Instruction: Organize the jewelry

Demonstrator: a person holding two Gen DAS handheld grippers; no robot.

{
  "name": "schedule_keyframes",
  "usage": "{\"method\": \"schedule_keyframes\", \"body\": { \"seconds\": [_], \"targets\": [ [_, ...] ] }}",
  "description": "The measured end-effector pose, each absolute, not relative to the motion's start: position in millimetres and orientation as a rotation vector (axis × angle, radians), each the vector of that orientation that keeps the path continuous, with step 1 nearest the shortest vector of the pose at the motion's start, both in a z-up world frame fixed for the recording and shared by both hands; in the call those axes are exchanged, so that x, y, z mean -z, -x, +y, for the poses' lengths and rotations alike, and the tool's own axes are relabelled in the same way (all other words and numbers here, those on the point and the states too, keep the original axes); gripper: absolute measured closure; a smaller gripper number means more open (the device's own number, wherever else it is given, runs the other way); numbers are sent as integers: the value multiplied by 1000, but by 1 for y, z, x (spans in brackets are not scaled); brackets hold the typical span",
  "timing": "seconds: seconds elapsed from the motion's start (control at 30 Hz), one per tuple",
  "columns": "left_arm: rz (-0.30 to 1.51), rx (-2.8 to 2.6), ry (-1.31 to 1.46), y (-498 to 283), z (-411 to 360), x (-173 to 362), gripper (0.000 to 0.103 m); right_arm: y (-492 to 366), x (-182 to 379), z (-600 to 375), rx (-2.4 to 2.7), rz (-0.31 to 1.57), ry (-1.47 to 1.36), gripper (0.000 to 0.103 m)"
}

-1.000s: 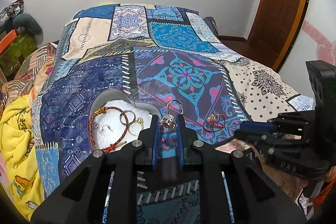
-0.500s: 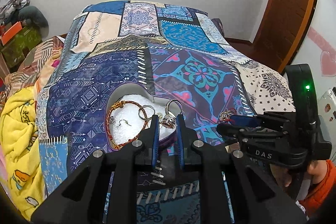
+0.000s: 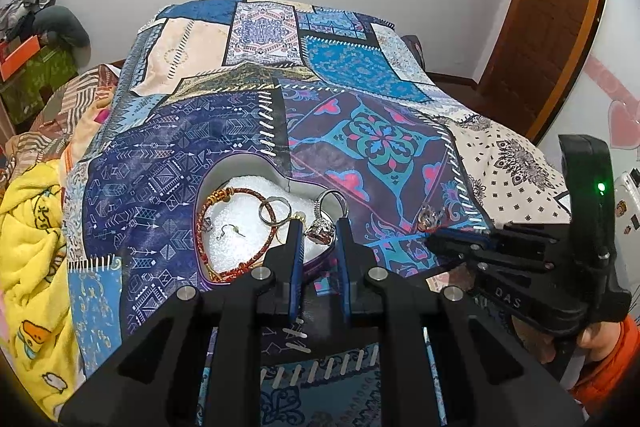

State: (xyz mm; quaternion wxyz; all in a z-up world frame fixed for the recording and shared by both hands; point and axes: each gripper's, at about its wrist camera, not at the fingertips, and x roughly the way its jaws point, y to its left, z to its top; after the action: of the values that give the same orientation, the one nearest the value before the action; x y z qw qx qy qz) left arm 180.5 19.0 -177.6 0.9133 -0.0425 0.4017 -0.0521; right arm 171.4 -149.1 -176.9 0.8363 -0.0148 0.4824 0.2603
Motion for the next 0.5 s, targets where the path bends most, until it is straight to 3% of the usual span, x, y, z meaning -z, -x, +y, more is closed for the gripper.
{"method": "schedule_keyframes", "body": {
  "seconds": [0.5],
  "targets": [
    [787, 95, 79, -162, 20, 157, 89, -148, 131, -157, -574, 924, -1, 98]
  ]
}}
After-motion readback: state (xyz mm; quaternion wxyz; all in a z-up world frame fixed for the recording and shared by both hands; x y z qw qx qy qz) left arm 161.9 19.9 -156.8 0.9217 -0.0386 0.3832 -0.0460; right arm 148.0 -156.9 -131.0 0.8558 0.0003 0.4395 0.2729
